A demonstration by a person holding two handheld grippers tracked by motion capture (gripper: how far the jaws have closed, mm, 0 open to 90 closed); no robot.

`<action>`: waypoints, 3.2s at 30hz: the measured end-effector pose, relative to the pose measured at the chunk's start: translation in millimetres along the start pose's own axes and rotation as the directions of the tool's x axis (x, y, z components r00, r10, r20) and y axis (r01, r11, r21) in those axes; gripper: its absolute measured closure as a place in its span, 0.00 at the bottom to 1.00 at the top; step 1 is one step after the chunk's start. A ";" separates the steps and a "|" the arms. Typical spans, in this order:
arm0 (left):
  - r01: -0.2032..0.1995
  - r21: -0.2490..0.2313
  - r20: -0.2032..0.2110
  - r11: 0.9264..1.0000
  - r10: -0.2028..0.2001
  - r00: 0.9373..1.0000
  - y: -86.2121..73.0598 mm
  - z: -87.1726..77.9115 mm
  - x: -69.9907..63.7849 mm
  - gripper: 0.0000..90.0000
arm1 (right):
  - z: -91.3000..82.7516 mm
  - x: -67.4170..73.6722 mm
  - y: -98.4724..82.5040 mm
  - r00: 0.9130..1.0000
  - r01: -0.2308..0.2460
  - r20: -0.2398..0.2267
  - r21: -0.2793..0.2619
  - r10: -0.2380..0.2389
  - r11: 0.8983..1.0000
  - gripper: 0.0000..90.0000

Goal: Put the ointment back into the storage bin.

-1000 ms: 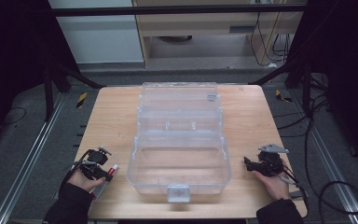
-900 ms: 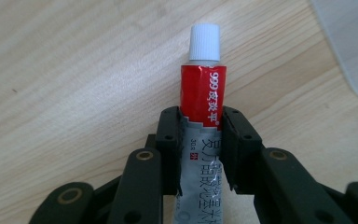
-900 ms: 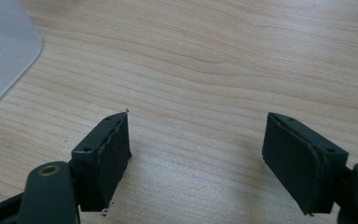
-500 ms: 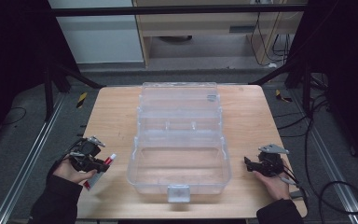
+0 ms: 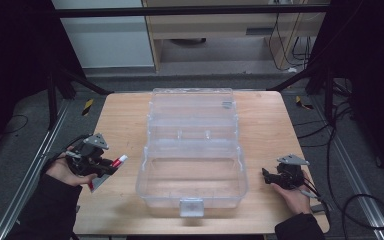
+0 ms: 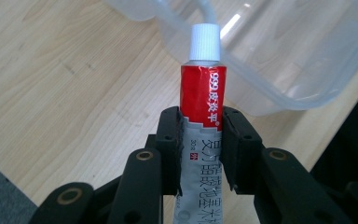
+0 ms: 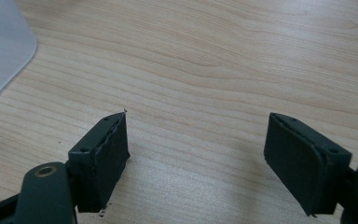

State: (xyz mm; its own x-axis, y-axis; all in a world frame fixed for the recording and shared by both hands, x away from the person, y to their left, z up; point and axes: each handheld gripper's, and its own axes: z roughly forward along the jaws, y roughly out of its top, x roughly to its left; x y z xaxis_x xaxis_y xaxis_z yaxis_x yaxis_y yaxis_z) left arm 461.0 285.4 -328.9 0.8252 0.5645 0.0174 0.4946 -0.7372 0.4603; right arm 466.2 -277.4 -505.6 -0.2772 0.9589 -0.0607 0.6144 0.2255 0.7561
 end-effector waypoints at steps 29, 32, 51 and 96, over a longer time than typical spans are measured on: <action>-0.376 0.087 0.157 0.923 0.360 0.920 103.8 33.1 -59.3 0.78 | 0.6 -0.6 0.1 1.000 0.008 -0.001 -0.010 -0.008 1.000 0.24; -0.398 0.086 0.172 0.913 0.380 0.909 109.0 41.2 -64.3 0.78 | 0.7 -0.4 0.0 1.000 0.010 -0.001 -0.010 -0.010 1.000 0.24; -0.484 0.137 0.240 0.864 0.445 0.863 115.6 97.5 -73.4 0.78 | 1.9 0.5 -0.5 1.000 0.023 -0.008 -0.003 -0.023 1.000 0.24; -0.483 0.198 0.314 0.853 0.412 0.856 92.5 151.3 -74.0 0.78 | 2.8 2.1 -1.3 0.999 0.035 -0.020 -0.003 -0.035 0.999 0.24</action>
State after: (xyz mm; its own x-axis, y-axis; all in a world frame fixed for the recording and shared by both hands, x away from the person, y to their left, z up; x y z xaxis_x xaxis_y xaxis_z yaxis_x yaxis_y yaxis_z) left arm 486.9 119.2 -421.8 0.9953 0.0629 -0.0739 0.0771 -0.9751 0.2081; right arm 466.9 -275.2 -508.6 -0.3134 0.9467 -0.0741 0.6020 0.2584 0.7555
